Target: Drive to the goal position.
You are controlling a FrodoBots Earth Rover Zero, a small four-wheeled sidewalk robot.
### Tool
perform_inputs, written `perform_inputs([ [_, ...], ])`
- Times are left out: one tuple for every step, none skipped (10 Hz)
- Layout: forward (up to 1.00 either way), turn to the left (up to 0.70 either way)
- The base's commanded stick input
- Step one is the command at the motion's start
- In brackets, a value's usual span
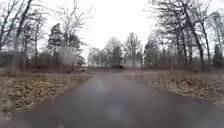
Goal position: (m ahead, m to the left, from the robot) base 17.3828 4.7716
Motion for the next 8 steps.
perform_inputs([
  [1.0,0.0],
  [1.0,0.0],
  [1.0,0.0],
  [1.0,0.0],
  [1.0,0.0],
  [1.0,0.0],
  [1.0,0.0],
  [1.0,0.0],
])
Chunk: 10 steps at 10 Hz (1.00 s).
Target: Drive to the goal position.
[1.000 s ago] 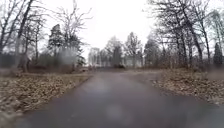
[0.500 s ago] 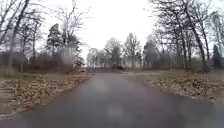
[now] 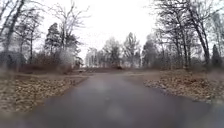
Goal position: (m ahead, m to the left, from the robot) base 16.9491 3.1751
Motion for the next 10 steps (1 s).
perform_inputs([
  [1.0,0.0],
  [1.0,0.0],
  [1.0,0.0],
  [1.0,0.0],
  [1.0,0.0],
  [1.0,0.0],
  [1.0,0.0],
  [1.0,0.0],
  [1.0,0.0],
  [1.0,0.0],
])
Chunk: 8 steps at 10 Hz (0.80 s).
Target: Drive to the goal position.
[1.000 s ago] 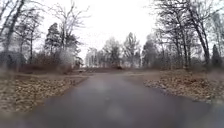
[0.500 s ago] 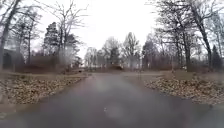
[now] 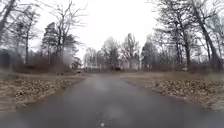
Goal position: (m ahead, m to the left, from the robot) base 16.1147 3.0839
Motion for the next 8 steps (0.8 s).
perform_inputs([
  [1.0,0.0],
  [1.0,0.0],
  [1.0,0.0],
  [1.0,0.0],
  [1.0,0.1],
  [1.0,0.21],
  [1.0,0.31],
  [1.0,0.34],
])
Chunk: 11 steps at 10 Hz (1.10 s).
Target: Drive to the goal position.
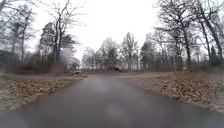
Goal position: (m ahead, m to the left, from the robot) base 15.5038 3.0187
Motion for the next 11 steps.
perform_inputs([
  [1.0,0.04],
  [1.0,0.0],
  [1.0,0.0],
  [1.0,0.0],
  [1.0,0.0],
  [1.0,0.0],
  [1.0,0.0],
  [1.0,0.0],
  [1.0,0.0],
  [1.0,0.0],
  [1.0,0.0],
])
